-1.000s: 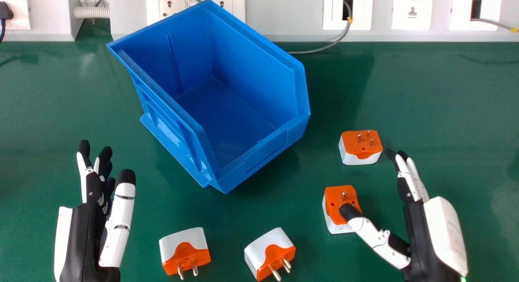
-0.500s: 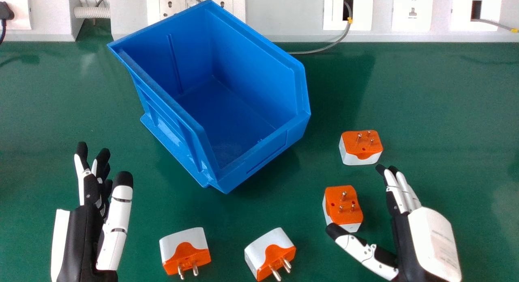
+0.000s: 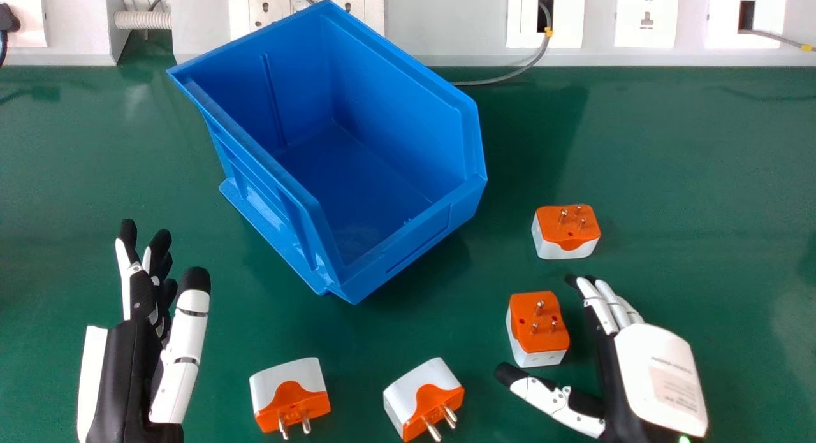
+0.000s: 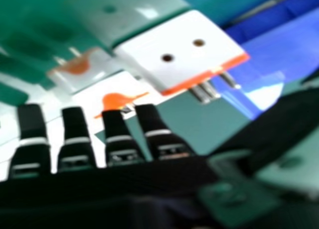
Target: Pick all objects and put in blue box
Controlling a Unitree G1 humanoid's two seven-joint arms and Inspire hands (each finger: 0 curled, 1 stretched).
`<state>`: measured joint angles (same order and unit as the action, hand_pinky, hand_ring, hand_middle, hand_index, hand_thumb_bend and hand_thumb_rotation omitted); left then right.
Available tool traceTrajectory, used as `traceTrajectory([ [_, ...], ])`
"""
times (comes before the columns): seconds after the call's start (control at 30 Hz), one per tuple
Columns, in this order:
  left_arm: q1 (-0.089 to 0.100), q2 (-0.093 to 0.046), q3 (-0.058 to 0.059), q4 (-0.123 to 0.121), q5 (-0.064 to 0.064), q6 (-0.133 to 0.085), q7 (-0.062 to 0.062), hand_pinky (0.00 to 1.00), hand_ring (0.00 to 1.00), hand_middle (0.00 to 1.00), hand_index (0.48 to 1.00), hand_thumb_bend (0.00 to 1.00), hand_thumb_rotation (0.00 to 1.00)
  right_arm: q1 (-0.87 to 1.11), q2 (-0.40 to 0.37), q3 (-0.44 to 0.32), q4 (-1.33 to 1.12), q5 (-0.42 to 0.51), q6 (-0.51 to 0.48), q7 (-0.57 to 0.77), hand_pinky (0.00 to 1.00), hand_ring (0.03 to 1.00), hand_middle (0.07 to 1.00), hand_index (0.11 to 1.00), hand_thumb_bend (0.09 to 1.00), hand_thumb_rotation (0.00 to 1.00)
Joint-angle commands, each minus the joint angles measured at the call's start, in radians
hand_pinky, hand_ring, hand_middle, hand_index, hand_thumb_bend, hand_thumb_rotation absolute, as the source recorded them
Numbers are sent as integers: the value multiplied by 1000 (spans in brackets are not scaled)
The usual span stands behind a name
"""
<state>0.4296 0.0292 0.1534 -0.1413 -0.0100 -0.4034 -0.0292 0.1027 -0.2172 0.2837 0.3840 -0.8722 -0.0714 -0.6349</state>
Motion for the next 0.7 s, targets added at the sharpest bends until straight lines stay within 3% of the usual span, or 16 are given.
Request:
traceTrajectory([
  [0.0,4,2,2,-21,-14,-21,-1,1000,1000,990,989,374,822,-12,-13,9,-23,-6,36,17,755,858,896,875,613,866],
  [0.13,2,2,1,-18,-17,-22,-4,1000,1000,995,996,362,829,-26,-23,29,-32,-25,93,36,720,839,879,854,614,861],
  [0.27,5,-1,-3,-27,-3,-13,5,1000,1000,991,990,402,842,-42,-32,49,-58,-39,160,88,728,842,880,852,605,876],
  [0.4,4,2,-6,-24,-10,-20,-2,1000,1000,998,998,418,862,-59,-34,67,-82,-62,230,142,731,841,878,847,582,822],
  [0.6,12,-4,-7,-33,-10,-18,4,1000,1000,998,998,391,849,-76,-36,94,-106,-86,308,204,745,847,881,848,559,704],
  [0.67,14,-4,-8,-35,-4,-20,7,1000,1000,999,999,384,852,-80,-38,103,-112,-98,335,224,754,844,880,847,566,627],
])
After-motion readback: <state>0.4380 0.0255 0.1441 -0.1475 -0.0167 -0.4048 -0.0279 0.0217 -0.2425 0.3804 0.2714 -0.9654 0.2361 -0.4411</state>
